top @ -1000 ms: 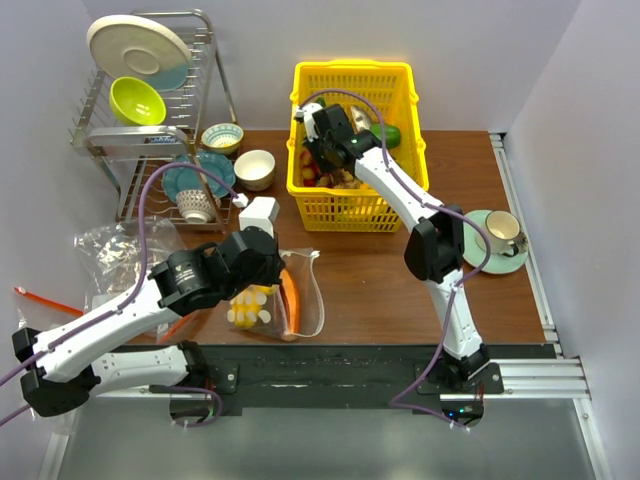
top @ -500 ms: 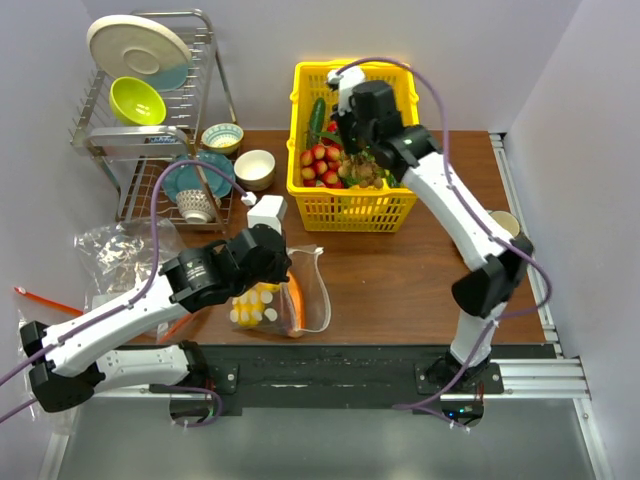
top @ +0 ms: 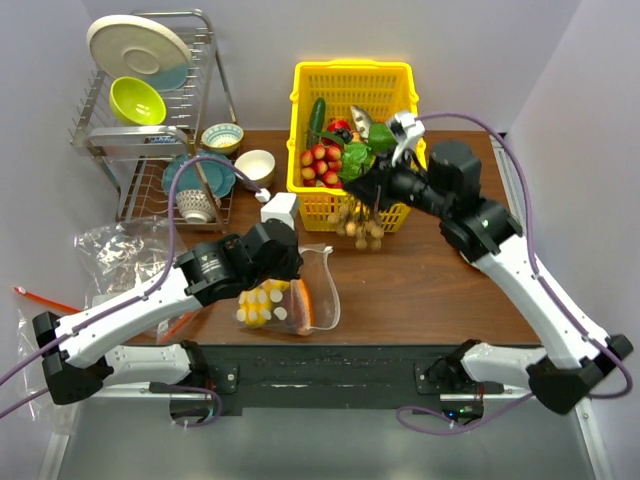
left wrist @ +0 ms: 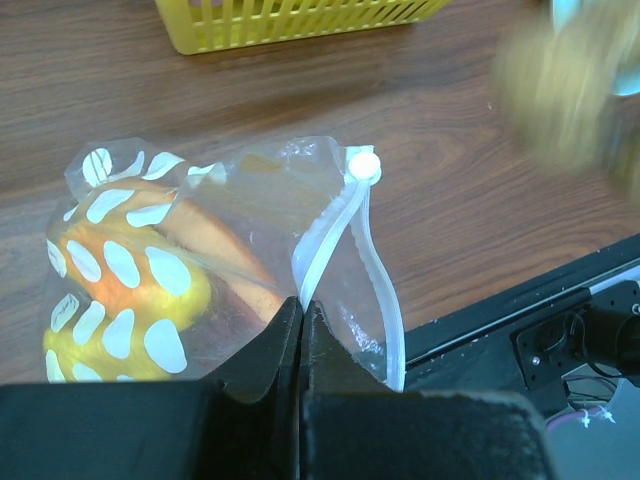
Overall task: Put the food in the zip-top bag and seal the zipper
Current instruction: Pick up the fake fruit from the bin, then place the fake fruit in the zipper food storage bag.
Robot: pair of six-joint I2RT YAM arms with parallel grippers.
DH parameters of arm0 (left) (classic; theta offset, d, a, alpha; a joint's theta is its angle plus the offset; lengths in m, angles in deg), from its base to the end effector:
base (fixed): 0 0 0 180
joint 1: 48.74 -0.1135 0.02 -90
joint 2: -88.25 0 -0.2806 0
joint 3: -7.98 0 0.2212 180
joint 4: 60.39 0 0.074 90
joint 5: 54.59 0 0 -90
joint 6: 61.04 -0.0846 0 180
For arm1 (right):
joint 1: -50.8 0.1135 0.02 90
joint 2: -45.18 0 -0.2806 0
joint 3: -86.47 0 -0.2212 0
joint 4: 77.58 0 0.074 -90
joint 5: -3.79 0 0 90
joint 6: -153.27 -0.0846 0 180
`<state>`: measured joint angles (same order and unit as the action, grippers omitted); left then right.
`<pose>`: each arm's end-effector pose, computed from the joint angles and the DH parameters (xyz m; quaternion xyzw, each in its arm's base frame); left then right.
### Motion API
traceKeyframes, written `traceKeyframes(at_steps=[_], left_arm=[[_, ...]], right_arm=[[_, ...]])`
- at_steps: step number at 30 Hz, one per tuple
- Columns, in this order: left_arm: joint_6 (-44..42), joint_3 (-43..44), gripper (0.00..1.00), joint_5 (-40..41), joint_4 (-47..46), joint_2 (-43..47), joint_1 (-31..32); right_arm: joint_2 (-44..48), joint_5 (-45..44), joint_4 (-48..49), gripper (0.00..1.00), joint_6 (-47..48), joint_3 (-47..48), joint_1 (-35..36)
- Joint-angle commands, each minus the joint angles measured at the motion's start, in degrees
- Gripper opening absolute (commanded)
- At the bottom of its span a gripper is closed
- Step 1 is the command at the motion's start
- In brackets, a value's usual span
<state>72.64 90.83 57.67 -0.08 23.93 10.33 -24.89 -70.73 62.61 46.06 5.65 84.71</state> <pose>0.1414 -0.1737 0.3352 0.0418 0.8981 -0.2031 0.3878 0.2118 0.1696 0.4560 -0.1958 0.7424 0.3664 0.5257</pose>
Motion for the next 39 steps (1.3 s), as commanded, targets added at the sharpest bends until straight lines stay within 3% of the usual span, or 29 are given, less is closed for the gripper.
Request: traceKeyframes(at_steps=[1, 7, 12, 16, 34, 39], left_arm=[[-1.05, 5.04, 0.00, -1.43, -2.30, -2.12, 0.08], [-0.79, 7.51, 0.00, -1.96, -1.95, -3.62, 0.00], [-0.26, 7.86, 0.00, -3.80, -3.79, -3.71, -0.18], [0.00, 7.95, 0.00, -5.73, -4.76, -4.85, -0.71], [2.46, 6.89, 0.00, -11.54, -8.01, -2.66, -1.23], [3.87, 5.93, 0.00, -13.47, -9.77, -2.39, -1.76]], right_arm=[[8.34, 13.95, 13.94, 0.00, -13.27, -11.70, 0.01], [14.59, 21.07, 19.58, 0.00, -21.80, -23.05, 0.10], [17.76, 21.08, 23.45, 0.00, -26.37, -30.33, 0.10], [19.44, 20.03, 33.64, 0.00, -33.14, -37.20, 0.54], [19.61, -3.96, 30.93, 0.00, -33.40, -42.74, 4.32], [19.97, -13.62, 32.51, 0.00, -34.64, -43.45, 10.46]])
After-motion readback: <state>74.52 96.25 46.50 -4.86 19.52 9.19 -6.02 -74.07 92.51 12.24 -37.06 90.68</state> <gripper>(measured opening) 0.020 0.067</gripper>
